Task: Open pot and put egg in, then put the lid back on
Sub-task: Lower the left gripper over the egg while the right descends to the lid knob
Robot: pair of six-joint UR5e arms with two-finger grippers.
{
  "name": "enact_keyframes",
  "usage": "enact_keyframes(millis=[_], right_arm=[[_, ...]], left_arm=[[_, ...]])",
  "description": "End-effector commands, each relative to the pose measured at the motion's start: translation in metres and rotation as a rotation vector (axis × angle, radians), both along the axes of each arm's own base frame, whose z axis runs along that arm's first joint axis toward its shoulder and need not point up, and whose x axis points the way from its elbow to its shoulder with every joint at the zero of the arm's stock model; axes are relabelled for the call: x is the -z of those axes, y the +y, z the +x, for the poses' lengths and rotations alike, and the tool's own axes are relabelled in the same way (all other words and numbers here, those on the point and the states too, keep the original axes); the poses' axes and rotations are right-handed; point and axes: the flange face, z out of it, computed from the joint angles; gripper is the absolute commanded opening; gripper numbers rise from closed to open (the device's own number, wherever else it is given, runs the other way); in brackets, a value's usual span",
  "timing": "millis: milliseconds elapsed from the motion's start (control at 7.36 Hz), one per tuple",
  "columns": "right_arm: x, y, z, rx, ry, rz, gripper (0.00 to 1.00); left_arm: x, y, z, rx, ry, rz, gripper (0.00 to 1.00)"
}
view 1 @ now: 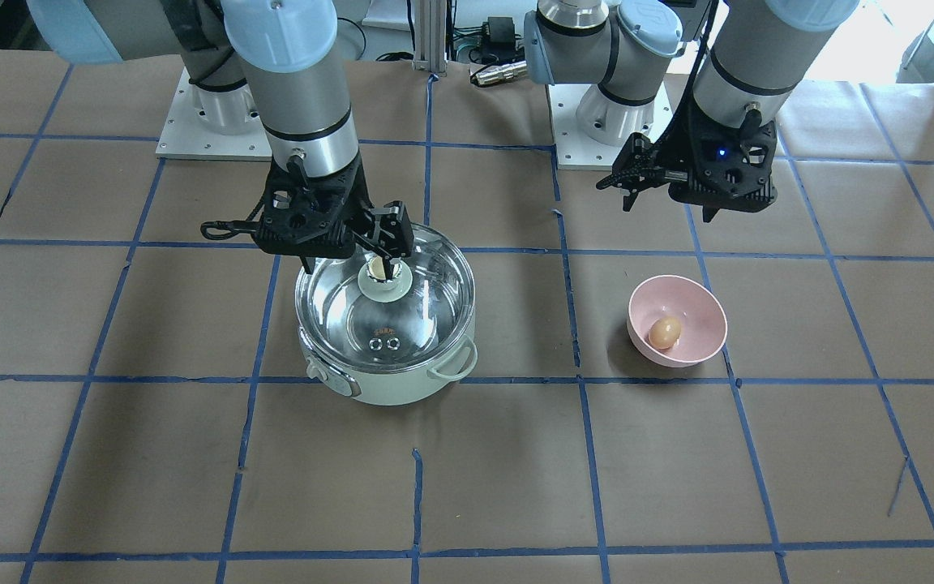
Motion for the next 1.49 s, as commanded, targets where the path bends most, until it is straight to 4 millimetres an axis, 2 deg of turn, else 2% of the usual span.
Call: enact_keyframes(millis=[0,136,407,679,815,951,1086,1222,1358], right_arm=[[0.027,0.009,0.004,0.014,0.009,0.049,0.99],[0.029,0.010,0.007,0.008,0.009,0.043,0.97],[0.041,0.017,0.025,0.002,0.014,0.061,0.96],[0.045,0.018,0.024,0.008,0.016,0.070,0.95],[0.046,0.018,0.024,0.008,0.017,0.072,0.91],[0.046,0.018,0.024,0.008,0.017,0.072,0.82],[0.047,0.018,0.025,0.008,0.016,0.074,0.68],[0.047,0.018,0.025,0.008,0.016,0.074,0.58],[0.049,0.019,0.024,0.008,0.018,0.078,0.53]], left_arm=[[0.039,0.002,0.024,0.080,0.015,0.028,0.96],[0.061,0.009,0.036,0.145,0.031,0.063,0.93],[0.078,0.006,0.061,0.235,0.043,0.048,0.93],[0.093,-0.003,0.088,0.262,0.041,0.021,0.91],[0.100,-0.003,0.091,0.315,0.042,0.015,0.91],[0.109,-0.001,0.090,0.371,0.035,-0.008,0.91],[0.117,-0.002,0.090,0.398,0.013,-0.052,0.91],[0.125,0.001,0.089,0.392,0.013,-0.054,0.91],[0.129,-0.001,0.089,0.372,0.019,-0.056,0.91]])
